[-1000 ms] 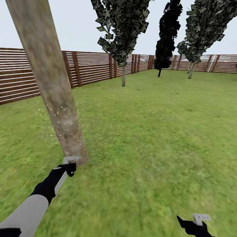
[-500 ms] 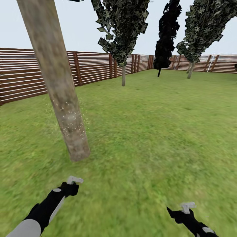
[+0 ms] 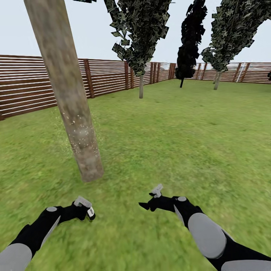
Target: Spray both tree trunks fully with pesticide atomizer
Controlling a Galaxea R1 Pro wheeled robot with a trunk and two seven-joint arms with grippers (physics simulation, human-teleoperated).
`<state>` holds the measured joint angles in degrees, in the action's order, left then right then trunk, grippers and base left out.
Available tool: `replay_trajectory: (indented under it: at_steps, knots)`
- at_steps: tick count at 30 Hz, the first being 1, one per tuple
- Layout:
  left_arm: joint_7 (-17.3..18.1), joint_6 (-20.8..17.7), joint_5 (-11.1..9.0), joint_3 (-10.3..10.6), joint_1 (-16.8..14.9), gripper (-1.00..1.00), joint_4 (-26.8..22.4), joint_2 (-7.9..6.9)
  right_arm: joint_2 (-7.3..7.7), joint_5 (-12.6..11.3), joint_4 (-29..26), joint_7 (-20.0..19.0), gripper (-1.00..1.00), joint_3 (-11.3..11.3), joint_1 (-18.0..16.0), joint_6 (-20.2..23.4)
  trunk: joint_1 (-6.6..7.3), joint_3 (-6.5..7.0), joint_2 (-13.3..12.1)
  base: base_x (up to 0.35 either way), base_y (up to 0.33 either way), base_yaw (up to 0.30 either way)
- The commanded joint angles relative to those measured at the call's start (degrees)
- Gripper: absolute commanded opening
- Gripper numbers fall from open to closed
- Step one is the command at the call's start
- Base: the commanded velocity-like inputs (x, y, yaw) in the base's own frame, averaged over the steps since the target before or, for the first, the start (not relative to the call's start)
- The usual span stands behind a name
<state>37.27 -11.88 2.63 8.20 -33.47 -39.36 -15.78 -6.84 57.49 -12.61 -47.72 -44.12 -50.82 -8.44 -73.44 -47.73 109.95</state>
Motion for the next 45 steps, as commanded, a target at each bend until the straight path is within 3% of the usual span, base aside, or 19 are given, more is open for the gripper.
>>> replay_trajectory:
  at_steps: [1, 10, 11, 13, 15, 17, 18, 19, 21, 23, 24, 30, 33, 38, 45]
  knots:
    - [0.1, 0.3, -0.3, -0.2, -0.3, -1.00, -0.3, 0.33, 0.22, 0.0, -0.1, -0.2, 1.00, 0.0, 0.0, -0.1, 0.00, 0.00, 0.0, 0.000, 0.000, 0.000]
    - [3.1, 0.5, 0.5, 2.2, -2.8, -1.00, -0.3, 3.30, -0.30, 0.3, -0.3, -1.7, 1.00, 2.2, -0.1, -0.9, 0.00, 0.00, 0.0, 0.000, 0.000, 0.000]
    - [9.3, 0.4, 6.2, 19.4, -3.4, -1.00, -0.3, 5.06, -0.86, 0.3, -0.4, -7.3, 1.00, 13.9, -0.5, -0.9, 0.00, 0.00, 0.0, 0.000, 0.000, 0.000]
    - [14.7, 0.5, 11.4, 21.2, -5.8, -1.00, 0.3, 5.21, -2.35, 0.3, -4.2, -12.6, 1.00, 14.6, -1.5, -1.0, 0.00, 0.00, 0.0, 0.000, 0.000, 0.000]
    - [16.4, 0.6, 12.2, 21.5, -9.3, -1.00, 3.7, 5.28, -3.15, 0.3, -7.5, -16.6, 1.00, 15.4, -1.8, -0.9, 0.00, 0.00, 0.0, 0.000, 0.000, 0.000]
    - [16.8, 0.6, 12.8, 21.9, -12.5, -1.00, 8.0, 6.23, -3.15, 0.3, -9.4, -18.6, 1.00, 18.3, -1.9, -0.9, 0.00, 0.00, 0.0, 0.000, 0.000, 0.000]
    - [16.9, 0.8, 14.4, 22.0, -13.5, -1.00, 9.7, 7.18, -3.15, 0.3, -9.8, -18.9, 1.00, 19.7, -1.9, -0.9, 0.00, 0.00, 0.0, 0.000, 0.000, 0.000]
    - [17.6, 1.5, 17.9, 22.0, -14.2, -1.00, 11.2, 8.58, -3.15, 0.3, -10.0, -19.2, 1.00, 20.7, -1.9, -0.9, 0.00, 0.00, 0.0, 0.000, 0.000, 0.000]
    - [19.9, 4.5, 21.2, 21.9, -14.6, -1.00, 12.5, 9.98, -3.15, 0.3, -10.2, -19.3, 1.00, 21.3, -1.9, -0.9, 0.00, 0.00, 0.0, 0.000, 0.000, 0.000]
    - [21.8, 9.0, 22.2, 21.7, -14.7, -1.00, 13.3, 10.49, -3.15, 0.3, -10.2, -19.4, 1.00, 21.5, -1.9, -0.9, 0.00, 0.00, 0.0, 0.000, 0.000, 0.000]
    - [22.0, 9.7, 22.3, 21.7, -14.7, -1.00, 13.7, 10.58, -3.15, 0.3, -10.2, -19.4, -1.00, 21.5, -1.9, -0.9, 0.00, 0.00, 0.0, 0.000, 0.000, 0.000]
    - [22.2, 10.6, 22.3, 21.5, -14.7, -1.00, 14.0, 10.98, -3.15, 0.3, -10.2, -19.4, -1.00, 21.5, -1.9, -0.9, 0.00, 0.00, 0.0, 0.000, 0.000, 0.000]
    - [22.2, 14.7, 22.1, 21.3, -14.7, -1.00, 15.1, 13.80, -3.15, 0.3, -10.1, -21.3, -1.00, 21.6, -1.9, -0.9, 0.00, 0.00, 0.0, 0.000, 0.000, 0.000]
    - [21.8, 14.7, 22.2, 21.5, -14.7, -1.00, 15.4, 17.25, -3.15, 0.3, -10.2, -21.6, -1.00, 21.5, -1.9, -1.0, 0.00, 0.00, 0.0, 0.000, 0.000, 0.000]
    - [19.7, 14.4, 22.3, 21.4, -15.6, -1.00, 15.5, 17.64, -3.15, 0.3, -10.2, -21.7, -1.00, 21.5, -1.9, -1.1, 0.00, 0.00, 0.0, 0.000, 0.000, 0.000]
